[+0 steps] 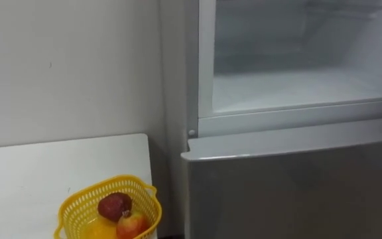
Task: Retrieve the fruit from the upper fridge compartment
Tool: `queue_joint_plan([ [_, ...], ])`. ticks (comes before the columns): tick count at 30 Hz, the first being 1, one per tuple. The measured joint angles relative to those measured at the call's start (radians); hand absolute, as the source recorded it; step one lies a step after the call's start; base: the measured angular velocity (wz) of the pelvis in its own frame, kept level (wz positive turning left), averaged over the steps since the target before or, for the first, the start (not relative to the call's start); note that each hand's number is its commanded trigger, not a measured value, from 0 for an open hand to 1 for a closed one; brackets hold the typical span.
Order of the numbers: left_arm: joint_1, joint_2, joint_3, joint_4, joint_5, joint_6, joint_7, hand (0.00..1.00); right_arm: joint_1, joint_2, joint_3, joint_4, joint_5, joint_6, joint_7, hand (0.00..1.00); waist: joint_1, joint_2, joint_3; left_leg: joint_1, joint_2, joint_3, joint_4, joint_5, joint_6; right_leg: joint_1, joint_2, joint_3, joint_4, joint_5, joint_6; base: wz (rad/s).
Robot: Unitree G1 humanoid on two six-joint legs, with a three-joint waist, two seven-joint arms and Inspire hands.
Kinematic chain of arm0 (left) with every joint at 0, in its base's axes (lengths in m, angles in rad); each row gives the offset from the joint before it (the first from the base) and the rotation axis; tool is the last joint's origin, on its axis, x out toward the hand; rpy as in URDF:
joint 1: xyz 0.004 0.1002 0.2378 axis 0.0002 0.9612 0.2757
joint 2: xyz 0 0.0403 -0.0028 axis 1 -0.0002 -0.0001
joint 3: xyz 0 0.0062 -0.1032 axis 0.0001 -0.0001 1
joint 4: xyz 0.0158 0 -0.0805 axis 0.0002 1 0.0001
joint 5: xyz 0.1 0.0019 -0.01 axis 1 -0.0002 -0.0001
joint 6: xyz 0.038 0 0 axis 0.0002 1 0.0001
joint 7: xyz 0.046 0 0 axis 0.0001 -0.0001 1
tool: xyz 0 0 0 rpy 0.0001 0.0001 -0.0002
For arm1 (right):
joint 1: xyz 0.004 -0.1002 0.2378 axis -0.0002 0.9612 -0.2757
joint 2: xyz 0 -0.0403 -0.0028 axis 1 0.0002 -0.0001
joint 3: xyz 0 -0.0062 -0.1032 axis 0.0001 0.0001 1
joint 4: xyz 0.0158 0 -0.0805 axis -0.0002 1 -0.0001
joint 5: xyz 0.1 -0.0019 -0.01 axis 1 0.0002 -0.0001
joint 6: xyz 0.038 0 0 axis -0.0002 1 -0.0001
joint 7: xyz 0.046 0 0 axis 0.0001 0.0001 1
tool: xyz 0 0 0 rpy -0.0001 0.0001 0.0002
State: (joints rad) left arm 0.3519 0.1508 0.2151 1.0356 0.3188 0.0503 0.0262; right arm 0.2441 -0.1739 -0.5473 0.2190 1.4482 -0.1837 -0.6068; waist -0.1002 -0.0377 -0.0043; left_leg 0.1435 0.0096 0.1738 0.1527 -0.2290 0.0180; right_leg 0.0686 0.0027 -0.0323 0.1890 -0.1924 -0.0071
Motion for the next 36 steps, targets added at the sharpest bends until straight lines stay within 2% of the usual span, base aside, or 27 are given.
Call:
queue_joint_plan([
  [3, 0.008, 0.004, 0.035, -0.001, 0.012, -0.007, -0.002, 0.0, -0.038, -0.001, -0.067, -0.002, 0.024, -0.008, 0.014, 0.0, -0.007, -0.008, 0.0004, -0.007, 0.0, 0.008, 0.001, 0.0, 0.0, -0.001, 0.0, 0.004, -0.001, 0.0, 0.0, -0.03],
  [7, 0.022, 0.002, 0.067, -0.038, 0.03, -0.008, -0.018, 0.0, -0.057, -0.002, -0.143, -0.036, 0.036, -0.026, 0.042, 0.0, -0.008, -0.006, -0.0001, -0.009, 0.0, 0.016, 0.002, 0.0, 0.0, -0.005, -0.001, 0.009, -0.001, 0.0, 0.0, -0.03],
  [10, 0.023, -0.004, 0.1, -0.042, 0.03, -0.008, -0.019, 0.0, -0.061, -0.004, -0.155, -0.092, 0.038, -0.033, 0.064, 0.0, -0.006, -0.004, -0.0007, -0.011, 0.001, 0.019, 0.002, 0.0, 0.0, -0.018, 0.002, 0.02, 0.005, 0.0, 0.0, -0.11],
  [14, 0.027, -0.005, 0.1, -0.044, 0.029, -0.009, -0.019, 0.0, -0.078, -0.008, -0.184, -0.134, 0.041, -0.033, 0.082, 0.0, -0.011, -0.008, -0.0003, -0.008, -0.001, 0.02, 0.007, 0.0, 0.0, -0.019, 0.0, 0.024, 0.017, -0.005, 0.0, -0.03],
  [19, 0.032, -0.007, 0.1, -0.033, 0.026, -0.027, -0.018, 0.0, -0.127, -0.029, -0.189, -0.203, 0.045, -0.033, 0.17, 0.0, -0.027, -0.021, 0.0014, -0.008, -0.001, 0.017, 0.01, 0.0, 0.0, -0.019, 0.0, 0.027, 0.013, -0.007, 0.0, 0.02],
  [27, 0.034, -0.009, 0.1, -0.032, 0.033, -0.036, -0.019, 0.0, -0.163, -0.06, -0.188, -0.304, 0.043, -0.034, 0.241, 0.0, -0.026, -0.021, 0.0009, -0.013, 0.0, 0.015, 0.011, 0.0, 0.0, -0.021, -0.002, 0.013, 0.015, -0.007, 0.0, 0.02],
  [29, 0.034, -0.017, 0.105, -0.029, 0.042, -0.036, -0.019, 0.0, -0.167, -0.061, -0.188, -0.334, 0.02, -0.033, 0.244, 0.0, -0.026, -0.015, -0.0013, -0.014, 0.0, 0.014, 0.011, 0.0, 0.0, -0.023, -0.002, 0.014, 0.018, -0.007, 0.0, -0.02],
  [31, 0.033, -0.028, 0.106, -0.001, 0.048, -0.037, -0.021, 0.0, -0.178, -0.065, -0.182, -0.366, -0.076, -0.032, 0.28, 0.0, -0.021, -0.002, -0.0087, -0.011, -0.001, 0.016, 0.012, 0.0, 0.0, -0.024, -0.001, 0.018, 0.03, -0.007, 0.0, -0.09],
  [36, 0.033, -0.041, 0.106, 0.029, 0.068, -0.035, -0.022, 0.0, -0.18, -0.07, -0.156, -0.428, -0.244, -0.009, 0.365, 0.0, -0.005, -0.001, -0.007, -0.013, 0.003, 0.018, 0.013, 0.0, 0.0, -0.035, 0.003, 0.028, 0.035, -0.008, -0.003, -0.07],
])
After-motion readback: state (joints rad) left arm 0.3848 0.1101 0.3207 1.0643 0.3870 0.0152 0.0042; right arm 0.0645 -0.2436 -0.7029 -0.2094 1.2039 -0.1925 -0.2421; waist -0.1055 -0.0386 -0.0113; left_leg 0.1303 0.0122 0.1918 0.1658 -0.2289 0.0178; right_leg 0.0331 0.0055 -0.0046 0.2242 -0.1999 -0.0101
